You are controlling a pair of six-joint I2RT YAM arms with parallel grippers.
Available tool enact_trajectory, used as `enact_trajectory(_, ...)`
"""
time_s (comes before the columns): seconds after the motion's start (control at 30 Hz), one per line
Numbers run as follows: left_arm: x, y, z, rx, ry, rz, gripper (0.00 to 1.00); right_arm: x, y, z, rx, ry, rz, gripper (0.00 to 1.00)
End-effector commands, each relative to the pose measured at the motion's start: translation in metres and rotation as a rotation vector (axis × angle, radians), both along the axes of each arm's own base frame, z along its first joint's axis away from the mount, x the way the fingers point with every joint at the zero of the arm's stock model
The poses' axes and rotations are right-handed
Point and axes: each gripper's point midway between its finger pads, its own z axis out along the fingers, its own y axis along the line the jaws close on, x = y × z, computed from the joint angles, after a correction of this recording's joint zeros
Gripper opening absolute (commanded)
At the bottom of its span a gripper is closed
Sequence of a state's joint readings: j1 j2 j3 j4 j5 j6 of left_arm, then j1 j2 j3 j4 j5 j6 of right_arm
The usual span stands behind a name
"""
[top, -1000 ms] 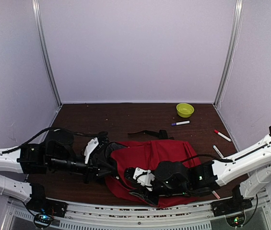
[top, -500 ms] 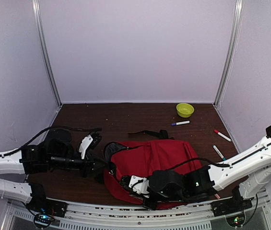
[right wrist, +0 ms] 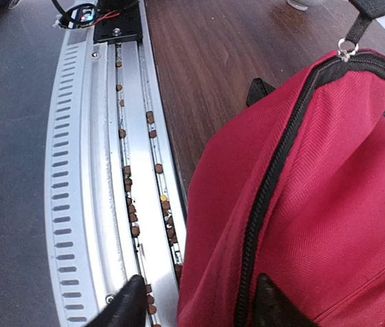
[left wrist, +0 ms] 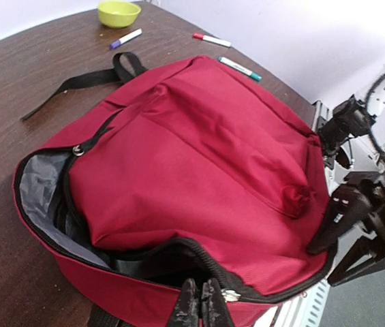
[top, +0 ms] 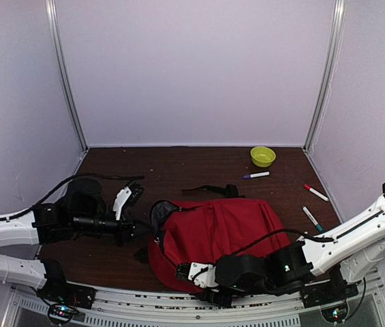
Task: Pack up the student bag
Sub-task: Zip the largest pocket of the bag in the student bag, then hold the largest pocket of the student bag.
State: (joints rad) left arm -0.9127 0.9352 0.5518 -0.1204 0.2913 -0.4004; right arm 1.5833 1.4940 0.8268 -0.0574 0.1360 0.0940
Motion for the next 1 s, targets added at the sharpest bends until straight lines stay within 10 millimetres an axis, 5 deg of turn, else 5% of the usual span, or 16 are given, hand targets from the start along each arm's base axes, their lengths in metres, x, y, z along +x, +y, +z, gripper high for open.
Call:
enact_trajectory(0.0,-0.015,-0.018,0.047,-0.082,-0.079,-0.065,0.0,0.004,0.011,0.033,0.076,-0.016,-0.032,0.61)
enact_trajectory(0.27,-0.036,-0.039,0.049,-0.05,-0.072,-0.121,0.0,0.038,0.044,0.084,0.242,-0.064,-0.208,0.62)
enact_trajectory(0.53,-0.042,-0.053,0.065,-0.073,-0.076,-0.155,0.0,0.069,0.053,0.073,0.212,-0.147,-0.332,0.52)
enact_trajectory(0.73,-0.045,-0.058,0.07,-0.099,-0.065,-0.158,0.0,0.062,0.051,0.058,0.208,-0.091,-0.306,0.47)
enact_trajectory(0.97,-0.045,-0.061,0.078,-0.117,-0.06,-0.149,0.0,0.062,0.043,0.04,0.176,-0.081,-0.32,0.25)
